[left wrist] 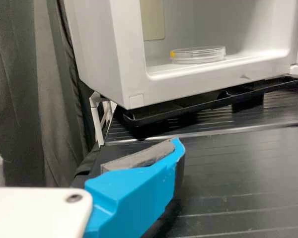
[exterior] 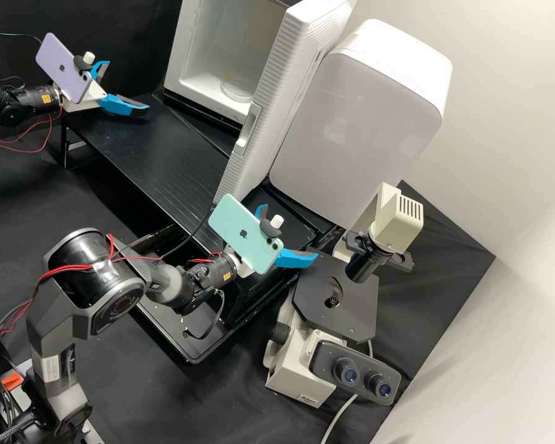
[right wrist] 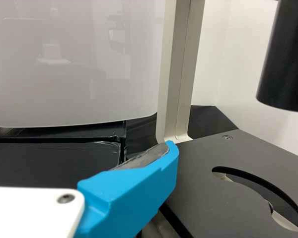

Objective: Take the petri dish out of the incubator

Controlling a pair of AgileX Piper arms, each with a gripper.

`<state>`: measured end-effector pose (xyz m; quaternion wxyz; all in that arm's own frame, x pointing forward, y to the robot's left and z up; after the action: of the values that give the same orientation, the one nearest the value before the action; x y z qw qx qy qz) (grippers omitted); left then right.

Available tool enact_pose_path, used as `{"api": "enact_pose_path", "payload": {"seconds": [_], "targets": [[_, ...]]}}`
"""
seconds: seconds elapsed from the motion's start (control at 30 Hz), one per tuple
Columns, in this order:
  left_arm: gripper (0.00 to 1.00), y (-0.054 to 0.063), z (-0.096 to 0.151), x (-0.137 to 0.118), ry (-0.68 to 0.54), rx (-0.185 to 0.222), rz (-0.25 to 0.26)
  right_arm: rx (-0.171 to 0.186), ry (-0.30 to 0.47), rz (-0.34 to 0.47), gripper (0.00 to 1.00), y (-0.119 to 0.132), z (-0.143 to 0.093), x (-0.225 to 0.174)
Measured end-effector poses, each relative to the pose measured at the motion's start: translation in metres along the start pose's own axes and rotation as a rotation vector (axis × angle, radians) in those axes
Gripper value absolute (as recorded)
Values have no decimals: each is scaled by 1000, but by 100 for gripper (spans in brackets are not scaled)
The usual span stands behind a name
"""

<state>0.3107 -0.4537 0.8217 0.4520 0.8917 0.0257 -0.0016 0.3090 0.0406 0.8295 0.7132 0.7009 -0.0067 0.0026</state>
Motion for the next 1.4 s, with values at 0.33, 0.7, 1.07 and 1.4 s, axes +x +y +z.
{"api": "enact_pose_path", "payload": {"seconds": [0.33, 0.7, 1.07, 1.4], "targets": [[100, 0, 0, 0, 0, 0, 0, 0, 0, 0, 100, 0, 0, 0], [100, -4, 31, -10, -210, -107, -50, 0, 0, 0, 100, 0, 0, 0], [100, -4, 82, -34, -475, -98, -76, 0, 0, 0, 100, 0, 0, 0], [100, -7, 92, -37, -508, -133, -97, 0, 0, 0, 100, 0, 0, 0]]}}
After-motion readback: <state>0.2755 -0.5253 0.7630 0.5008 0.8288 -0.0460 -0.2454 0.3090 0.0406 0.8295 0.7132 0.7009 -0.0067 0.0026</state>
